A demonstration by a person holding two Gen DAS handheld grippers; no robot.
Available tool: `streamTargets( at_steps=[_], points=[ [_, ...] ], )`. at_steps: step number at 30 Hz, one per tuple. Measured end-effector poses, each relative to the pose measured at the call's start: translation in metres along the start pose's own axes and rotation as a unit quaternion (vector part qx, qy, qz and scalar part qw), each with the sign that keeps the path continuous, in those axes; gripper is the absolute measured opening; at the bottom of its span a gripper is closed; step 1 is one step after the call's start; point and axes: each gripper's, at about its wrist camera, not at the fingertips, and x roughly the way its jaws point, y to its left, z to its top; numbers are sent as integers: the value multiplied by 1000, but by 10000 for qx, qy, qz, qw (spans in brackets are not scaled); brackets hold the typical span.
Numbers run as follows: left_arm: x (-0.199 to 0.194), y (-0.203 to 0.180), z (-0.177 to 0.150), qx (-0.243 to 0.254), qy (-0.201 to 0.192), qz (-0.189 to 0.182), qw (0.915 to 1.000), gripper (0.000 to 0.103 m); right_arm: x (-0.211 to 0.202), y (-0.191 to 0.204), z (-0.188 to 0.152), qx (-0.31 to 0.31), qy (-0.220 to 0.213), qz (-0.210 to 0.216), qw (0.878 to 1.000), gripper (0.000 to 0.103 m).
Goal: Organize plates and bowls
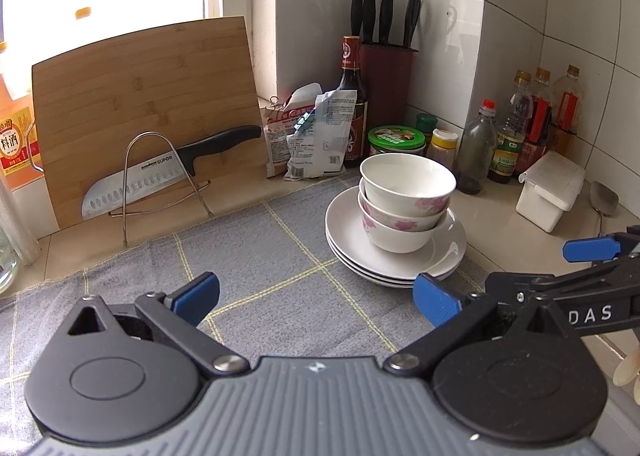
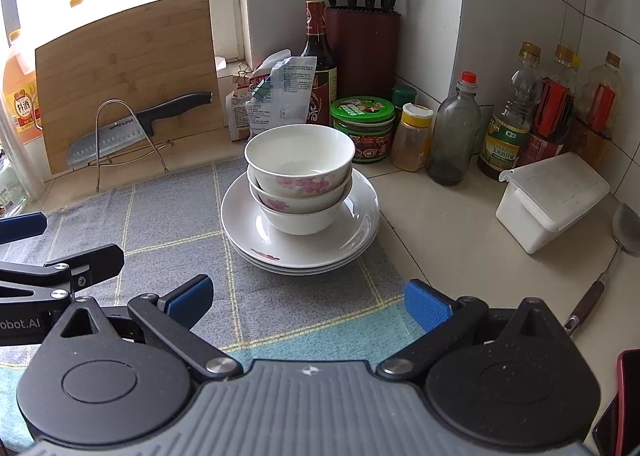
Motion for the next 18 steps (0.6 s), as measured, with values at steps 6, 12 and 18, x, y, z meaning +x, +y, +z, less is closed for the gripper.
streamTargets(
  at_steps=[6,12,18],
  points=[
    [0,-1,1,-12,-1,-29,10000,102,0,0,1,-13,-1,-12,10000,103],
    [-2,-3,2,-13,-23,-40,10000,102,-1,0,2,-29,-13,-24,10000,103],
    [-1,-3,1,-26,15,-77,10000,102,-2,-1,3,-59,-14,-67,10000,103]
  ],
)
